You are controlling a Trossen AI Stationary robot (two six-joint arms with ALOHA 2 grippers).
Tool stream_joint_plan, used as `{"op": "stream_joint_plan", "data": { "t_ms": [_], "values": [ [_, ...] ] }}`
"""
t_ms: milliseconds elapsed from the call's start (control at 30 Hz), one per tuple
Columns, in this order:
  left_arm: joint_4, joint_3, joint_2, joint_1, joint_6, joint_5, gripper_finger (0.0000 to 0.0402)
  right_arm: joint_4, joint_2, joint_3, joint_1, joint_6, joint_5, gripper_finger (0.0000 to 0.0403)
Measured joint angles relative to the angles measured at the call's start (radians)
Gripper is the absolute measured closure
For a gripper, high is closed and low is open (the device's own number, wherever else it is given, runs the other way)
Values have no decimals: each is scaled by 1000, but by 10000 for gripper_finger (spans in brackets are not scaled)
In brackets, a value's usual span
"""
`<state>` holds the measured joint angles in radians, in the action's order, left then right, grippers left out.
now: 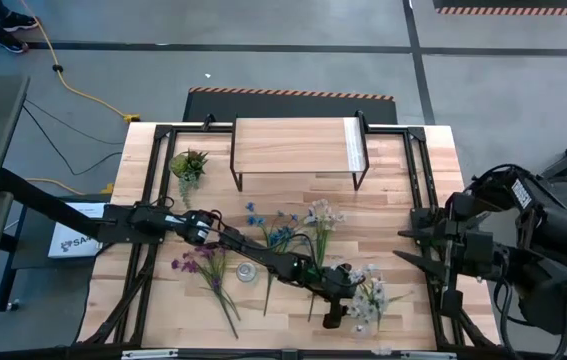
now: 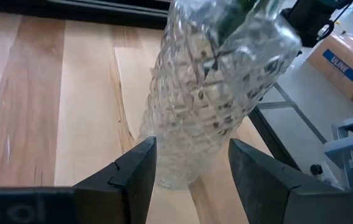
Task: Pick and place flowers into a vace then onto a shelf
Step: Put the purple flowers into the left transparent vase
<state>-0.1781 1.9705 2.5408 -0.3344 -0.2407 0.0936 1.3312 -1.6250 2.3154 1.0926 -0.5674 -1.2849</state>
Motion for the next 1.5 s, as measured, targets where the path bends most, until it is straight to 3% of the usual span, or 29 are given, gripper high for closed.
{"op": "stream_joint_plan", "data": {
  "t_ms": [767, 1133, 1300, 1500],
  "values": [
    [20, 0, 0, 0, -28, -1, 172, -36, -7, 0, 0, 26, 38, 269],
    [191, -2, -16, 29, -42, 22, 172, -65, -7, 0, 0, 26, 111, 269],
    [183, 0, -61, 26, -32, 33, 172, -65, -7, 0, 0, 26, 115, 269],
    [288, 0, -116, 24, 40, -28, 172, -71, -7, 0, 0, 26, 115, 269]
  ]
}}
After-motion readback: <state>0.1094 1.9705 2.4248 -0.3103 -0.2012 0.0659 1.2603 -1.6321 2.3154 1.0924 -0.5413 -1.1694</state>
